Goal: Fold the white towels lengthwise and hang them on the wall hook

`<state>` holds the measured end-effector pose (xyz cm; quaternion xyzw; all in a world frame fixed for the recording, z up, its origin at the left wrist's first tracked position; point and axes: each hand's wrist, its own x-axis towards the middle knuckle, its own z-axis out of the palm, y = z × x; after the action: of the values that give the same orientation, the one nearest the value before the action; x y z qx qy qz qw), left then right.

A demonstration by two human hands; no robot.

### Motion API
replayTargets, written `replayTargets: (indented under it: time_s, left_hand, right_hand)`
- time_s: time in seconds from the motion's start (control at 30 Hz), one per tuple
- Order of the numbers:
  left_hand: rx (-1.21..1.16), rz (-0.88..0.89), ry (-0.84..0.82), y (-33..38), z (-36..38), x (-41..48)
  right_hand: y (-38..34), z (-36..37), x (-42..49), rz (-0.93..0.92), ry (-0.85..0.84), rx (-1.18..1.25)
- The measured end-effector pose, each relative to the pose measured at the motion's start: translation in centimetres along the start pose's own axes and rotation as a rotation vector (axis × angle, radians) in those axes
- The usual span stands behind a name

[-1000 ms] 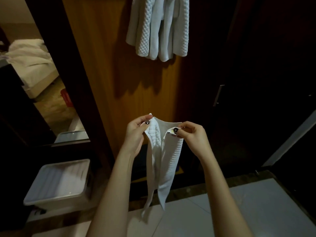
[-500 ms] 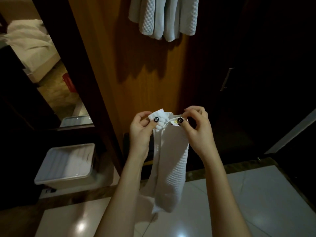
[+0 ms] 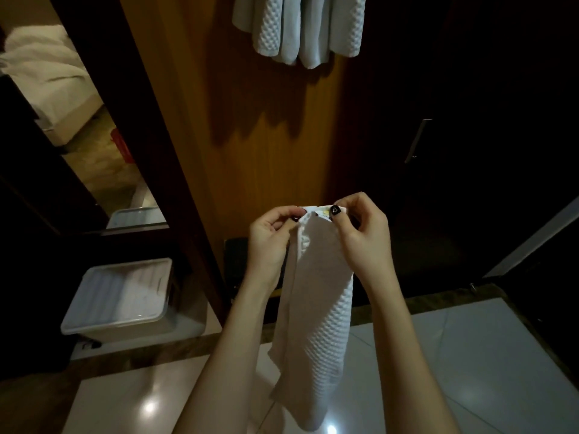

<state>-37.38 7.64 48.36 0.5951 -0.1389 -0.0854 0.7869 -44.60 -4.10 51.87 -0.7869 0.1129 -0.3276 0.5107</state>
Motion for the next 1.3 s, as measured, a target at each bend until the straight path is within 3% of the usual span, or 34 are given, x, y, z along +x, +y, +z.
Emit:
replayTargets:
  time_s: [0.27,0.47,0.73,0.83,1.07,1.17,1.3]
  left_hand:
    - [-0.161,-0.022,-0.26,0.4,-0.7,0.5]
    - [-0.028,0.112,-0.087,0.3,0.2,0.8]
    - [0.03,0.172,-0.019,1.3,-1.2,2.6]
    - [0.036,0.196,0.03,1.5,-1.8,3.1]
    - [-0.017,0.193,0.027,1.6,-3.7,3.1]
    - [-0.001,0.189,0.064,1.9,-4.7,3.0]
    - [0.155,0.2,0.127,1.1,-7.4,3.1]
  right_hand:
    - [0.3,0.9,1.0,0.073,0.088,-0.049]
    - [0.2,1.6,1.2,0.086,0.083,-0.09]
    - [1.2,-1.2,3.3,-0.084,-0.267,-0.43]
    - [2.5,-2.1,4.6,0.002,-0.409,-0.541]
    - [8.1,-2.7,3.1,0.333,-0.644,-0.471]
    - [9.2,-2.5,1.1,0.376,-0.541,-0.283]
    - [9.4,-3.1,0.8,0.306,-0.33,-0.268]
